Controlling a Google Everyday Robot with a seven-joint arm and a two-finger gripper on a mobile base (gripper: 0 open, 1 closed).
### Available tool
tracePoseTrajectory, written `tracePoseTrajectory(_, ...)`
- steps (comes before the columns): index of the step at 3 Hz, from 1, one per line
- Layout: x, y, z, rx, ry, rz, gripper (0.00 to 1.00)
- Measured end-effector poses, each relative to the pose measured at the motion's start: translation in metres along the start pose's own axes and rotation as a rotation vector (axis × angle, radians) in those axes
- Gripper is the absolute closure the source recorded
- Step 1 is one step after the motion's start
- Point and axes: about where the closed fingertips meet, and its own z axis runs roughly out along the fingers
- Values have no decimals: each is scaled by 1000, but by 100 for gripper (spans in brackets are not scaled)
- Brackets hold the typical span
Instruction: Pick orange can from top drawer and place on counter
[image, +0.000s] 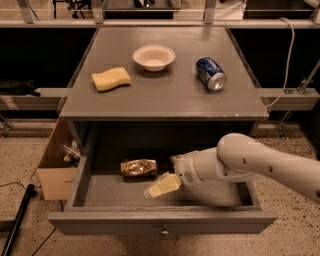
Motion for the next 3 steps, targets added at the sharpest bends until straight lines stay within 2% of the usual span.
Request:
tracePoseTrajectory(1,4,3,9,-7,21,-11,0)
tracePoseTrajectory(2,-18,8,37,4,26,-80,0)
tracePoseTrajectory(3,-32,7,50,26,23,-122,0)
